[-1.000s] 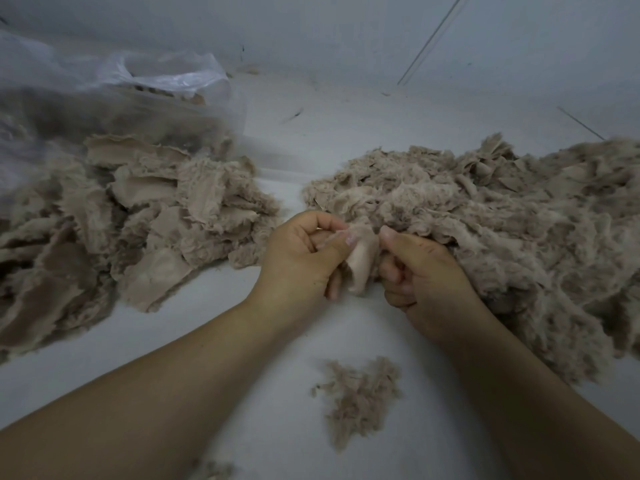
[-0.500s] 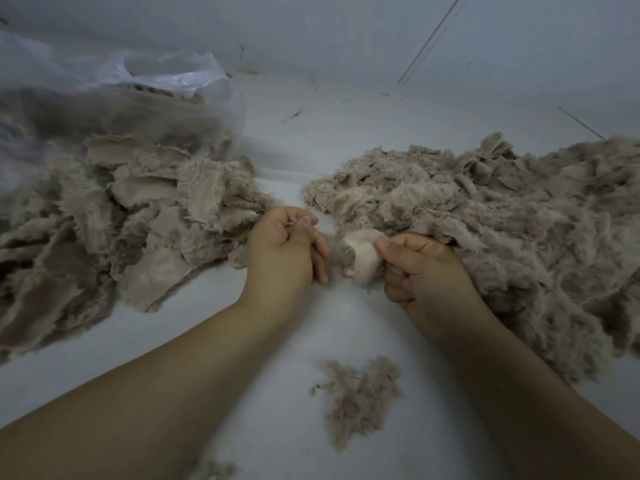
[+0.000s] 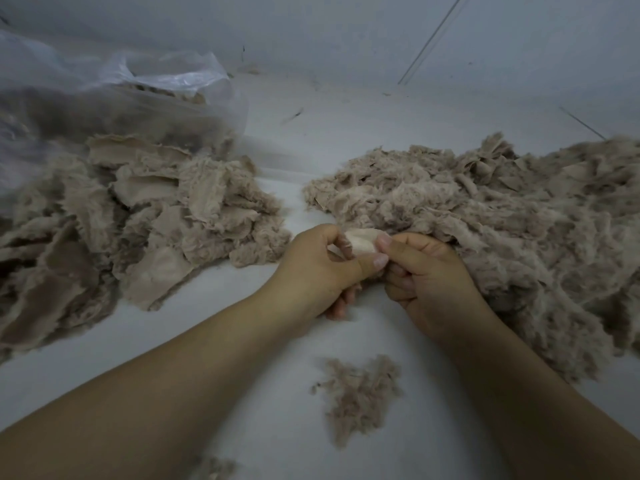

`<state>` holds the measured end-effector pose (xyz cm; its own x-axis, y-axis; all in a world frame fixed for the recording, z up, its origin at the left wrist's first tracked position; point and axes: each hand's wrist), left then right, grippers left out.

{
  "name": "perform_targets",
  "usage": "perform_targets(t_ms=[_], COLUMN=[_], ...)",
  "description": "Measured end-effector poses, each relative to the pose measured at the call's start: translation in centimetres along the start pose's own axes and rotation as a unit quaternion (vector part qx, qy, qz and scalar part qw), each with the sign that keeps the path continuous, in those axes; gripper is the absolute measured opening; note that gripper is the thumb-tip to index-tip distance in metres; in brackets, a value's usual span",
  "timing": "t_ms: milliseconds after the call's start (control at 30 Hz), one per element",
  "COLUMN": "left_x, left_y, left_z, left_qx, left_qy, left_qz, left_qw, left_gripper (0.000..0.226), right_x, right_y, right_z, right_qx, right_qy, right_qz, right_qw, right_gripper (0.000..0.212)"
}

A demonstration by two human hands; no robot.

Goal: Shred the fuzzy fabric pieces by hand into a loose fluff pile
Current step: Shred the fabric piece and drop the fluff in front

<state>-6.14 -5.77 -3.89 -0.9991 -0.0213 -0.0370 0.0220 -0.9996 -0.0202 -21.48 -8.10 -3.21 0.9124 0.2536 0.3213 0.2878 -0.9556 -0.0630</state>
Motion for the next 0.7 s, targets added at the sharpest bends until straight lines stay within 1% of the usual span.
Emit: perform_targets(t_ms=[67,133,267,333,400,433,467,500,533,567,600,633,700], left_x=[-0.3,-0.6,-0.7,-0.6,-0.7,-1.0,-1.4,-1.9,-2.3,-2.6,-2.8,-2.8,-2.4], left_y=[0.0,-0.2,-0.3,-0.3,-0.3,-0.2,-0.2,-0.3,-0.3,-0.4,-0.5,-0.4,-0.4], left_z=[-0.1,-0.1,0.1,-0.1,-0.2,-0.1,0.2,0.6,1.0,1.3,1.5,1.4,1.4], left_qx=[-0.002,0.013,0.043,0.045,0.031,0.028,0.024,0.019,0.009,0.001,-0.009,-0.020,-0.041], left_qy=[-0.021,-0.038,0.002,0.027,0.047,0.059,0.078,0.099,0.113,0.117,0.110,0.098,0.071], left_qz=[-0.010,-0.049,-0.127,-0.123,-0.098,-0.115,-0.167,-0.246,-0.326,-0.383,-0.404,-0.395,-0.321], left_qw=[1.000,0.998,0.991,0.991,0.994,0.991,0.983,0.964,0.939,0.916,0.908,0.913,0.944], left_gripper=[0.032,0.025,0.018,0.009,0.009,0.005,0.004,0.006,0.005,0.010,0.017,0.022,0.034], right_x=[-0.1,-0.3,-0.3,-0.3,-0.3,-0.3,-0.4,-0.4,-0.4,-0.3,-0.3,-0.4,-0.4], right_y=[0.1,0.2,0.0,0.0,0.0,0.1,0.1,0.1,0.1,0.1,0.1,0.1,0.1], right_z=[0.0,0.0,0.0,-0.1,-0.1,-0.1,0.0,0.0,0.0,0.0,0.0,0.0,0.1], right_qx=[0.006,0.014,0.018,0.013,0.011,0.010,0.009,0.008,0.008,0.009,0.009,0.008,0.004], right_qy=[0.001,0.002,-0.010,-0.021,-0.014,-0.006,0.002,0.009,0.013,0.015,0.014,0.011,0.000], right_qz=[-0.004,-0.011,-0.047,-0.062,-0.061,-0.056,-0.048,-0.038,-0.029,-0.023,-0.019,-0.018,-0.019], right_qw=[1.000,1.000,0.999,0.998,0.998,0.998,0.999,0.999,0.999,1.000,1.000,1.000,1.000], right_gripper=[0.032,0.029,0.034,0.033,0.028,0.030,0.035,0.039,0.041,0.039,0.035,0.033,0.037])
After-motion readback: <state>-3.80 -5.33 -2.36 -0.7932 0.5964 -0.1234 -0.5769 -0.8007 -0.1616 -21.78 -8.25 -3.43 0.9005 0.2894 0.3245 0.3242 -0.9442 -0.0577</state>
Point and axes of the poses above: each hand's wrist, its own y-axis towards the middle knuckle, its own x-axis out of the palm, z = x × y, and after that the axes turned 2 degrees about z, right-handed
